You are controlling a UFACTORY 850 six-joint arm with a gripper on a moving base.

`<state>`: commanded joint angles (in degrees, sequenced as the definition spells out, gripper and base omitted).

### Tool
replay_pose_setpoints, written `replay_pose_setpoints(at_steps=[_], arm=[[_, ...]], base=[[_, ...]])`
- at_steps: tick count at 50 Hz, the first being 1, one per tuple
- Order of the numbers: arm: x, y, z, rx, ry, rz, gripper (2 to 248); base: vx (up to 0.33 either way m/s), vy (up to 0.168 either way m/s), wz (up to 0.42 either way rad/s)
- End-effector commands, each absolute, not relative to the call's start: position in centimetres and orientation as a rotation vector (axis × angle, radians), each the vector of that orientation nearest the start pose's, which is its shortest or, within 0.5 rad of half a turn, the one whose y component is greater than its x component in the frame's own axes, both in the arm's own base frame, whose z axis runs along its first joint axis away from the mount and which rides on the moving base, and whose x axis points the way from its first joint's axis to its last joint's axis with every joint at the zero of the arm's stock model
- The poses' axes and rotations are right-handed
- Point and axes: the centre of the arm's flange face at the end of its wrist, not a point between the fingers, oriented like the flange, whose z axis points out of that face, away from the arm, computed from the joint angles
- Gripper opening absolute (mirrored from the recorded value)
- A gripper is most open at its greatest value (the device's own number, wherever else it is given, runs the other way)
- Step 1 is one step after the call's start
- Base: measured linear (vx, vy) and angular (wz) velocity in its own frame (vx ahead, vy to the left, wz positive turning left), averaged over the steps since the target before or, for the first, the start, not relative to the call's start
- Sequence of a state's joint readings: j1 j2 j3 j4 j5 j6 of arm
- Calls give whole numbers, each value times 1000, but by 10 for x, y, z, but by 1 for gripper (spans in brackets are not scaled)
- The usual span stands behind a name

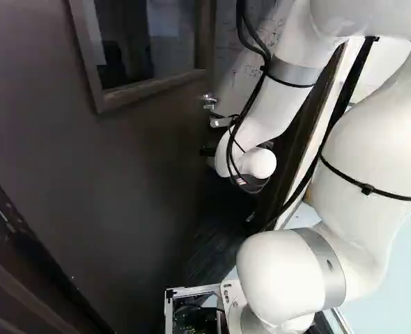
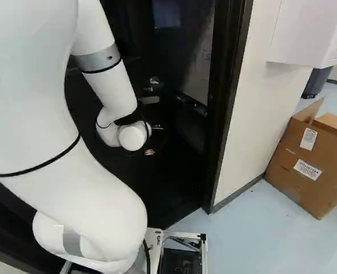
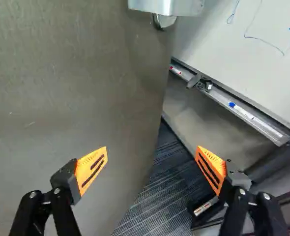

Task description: Open the door and move inside

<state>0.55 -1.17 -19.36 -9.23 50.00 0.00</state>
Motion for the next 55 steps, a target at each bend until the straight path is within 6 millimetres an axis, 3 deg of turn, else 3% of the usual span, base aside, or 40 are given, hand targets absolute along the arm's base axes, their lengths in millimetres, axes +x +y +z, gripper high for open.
replay_pose_setpoints(at_steps=[55], arm=[[397, 85, 362, -2441, -459, -1673, 247]], base=[[0, -1, 0]])
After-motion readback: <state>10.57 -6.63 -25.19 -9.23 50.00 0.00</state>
